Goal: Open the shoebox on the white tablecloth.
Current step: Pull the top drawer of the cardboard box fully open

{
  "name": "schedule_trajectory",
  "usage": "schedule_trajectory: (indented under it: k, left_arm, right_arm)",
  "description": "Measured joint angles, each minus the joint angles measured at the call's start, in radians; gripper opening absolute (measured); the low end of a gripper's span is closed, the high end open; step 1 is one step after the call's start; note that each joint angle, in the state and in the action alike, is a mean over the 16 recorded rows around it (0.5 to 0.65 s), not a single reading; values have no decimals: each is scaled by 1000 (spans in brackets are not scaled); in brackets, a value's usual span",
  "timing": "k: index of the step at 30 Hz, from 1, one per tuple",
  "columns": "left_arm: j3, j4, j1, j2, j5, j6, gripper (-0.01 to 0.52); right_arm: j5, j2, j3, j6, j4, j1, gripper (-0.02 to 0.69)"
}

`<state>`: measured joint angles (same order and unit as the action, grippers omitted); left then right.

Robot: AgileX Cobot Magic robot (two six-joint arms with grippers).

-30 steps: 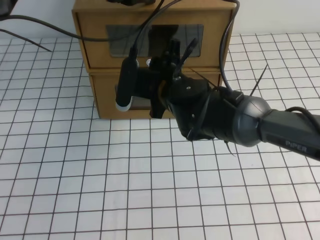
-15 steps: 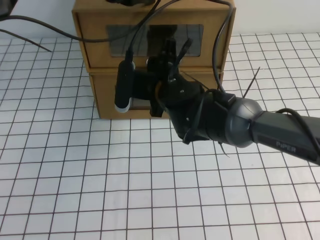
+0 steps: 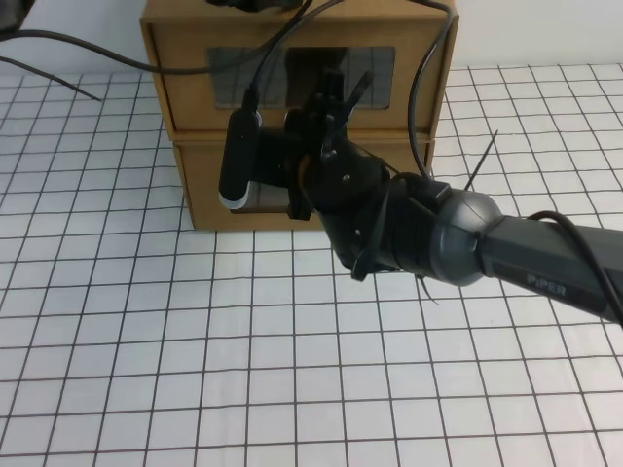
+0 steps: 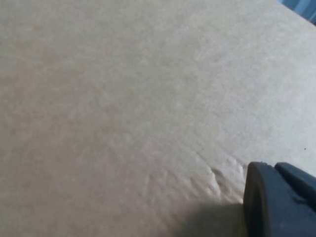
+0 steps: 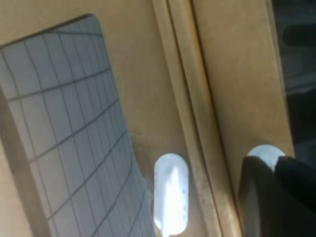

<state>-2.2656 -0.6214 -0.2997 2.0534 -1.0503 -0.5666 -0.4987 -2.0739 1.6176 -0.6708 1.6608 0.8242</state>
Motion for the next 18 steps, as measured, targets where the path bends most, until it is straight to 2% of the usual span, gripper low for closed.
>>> schedule_trajectory:
  k: [7, 18]
  left_arm:
    - [0, 0, 0, 0, -2, 0, -5]
    - [0, -5, 0, 0, -13, 0, -5]
  right_arm:
    - [-10, -2, 8, 37, -30, 3, 15]
    - [-9, 52, -49, 144, -133, 9, 11]
